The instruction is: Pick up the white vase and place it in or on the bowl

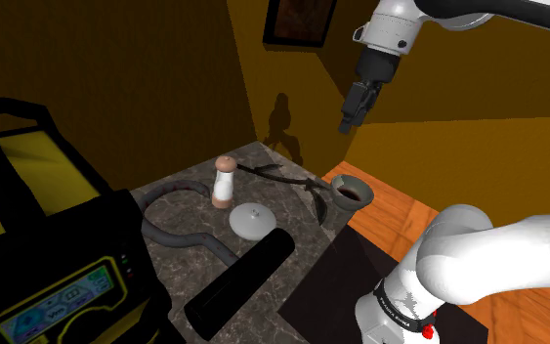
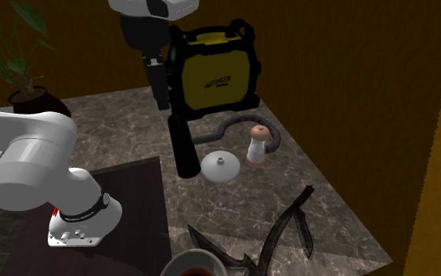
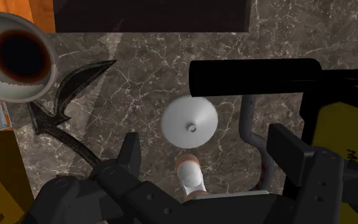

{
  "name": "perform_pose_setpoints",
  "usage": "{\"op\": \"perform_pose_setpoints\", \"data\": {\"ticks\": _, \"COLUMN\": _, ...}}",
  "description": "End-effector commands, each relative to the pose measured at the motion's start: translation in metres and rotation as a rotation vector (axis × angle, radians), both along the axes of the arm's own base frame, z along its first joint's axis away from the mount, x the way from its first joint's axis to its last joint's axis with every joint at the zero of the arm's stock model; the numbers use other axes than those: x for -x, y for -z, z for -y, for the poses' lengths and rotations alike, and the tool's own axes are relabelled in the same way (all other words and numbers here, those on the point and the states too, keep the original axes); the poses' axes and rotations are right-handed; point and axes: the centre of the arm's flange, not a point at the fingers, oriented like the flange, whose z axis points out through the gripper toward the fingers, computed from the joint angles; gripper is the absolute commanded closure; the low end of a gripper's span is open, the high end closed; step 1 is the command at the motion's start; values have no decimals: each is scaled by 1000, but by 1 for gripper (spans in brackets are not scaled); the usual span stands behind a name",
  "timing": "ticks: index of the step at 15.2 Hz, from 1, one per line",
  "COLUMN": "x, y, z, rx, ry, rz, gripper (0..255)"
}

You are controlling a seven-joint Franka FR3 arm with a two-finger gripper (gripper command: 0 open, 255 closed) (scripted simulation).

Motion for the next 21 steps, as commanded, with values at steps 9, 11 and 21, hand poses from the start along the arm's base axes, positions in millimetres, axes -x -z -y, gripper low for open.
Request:
{"op": "perform_pose_setpoints", "data": {"ticks": 9, "x": -33, "y": 94, "z": -30, "rx": 16, "ry": 30, "rz": 29, "gripper": 0}}
{"op": "perform_pose_setpoints", "data": {"ticks": 11, "x": -42, "y": 118, "z": -37, "rx": 20, "ry": 38, "rz": 37, "gripper": 0}}
{"op": "perform_pose_setpoints", "data": {"ticks": 21, "x": -89, "y": 235, "z": -70, "rx": 39, "ry": 76, "rz": 74, "gripper": 0}}
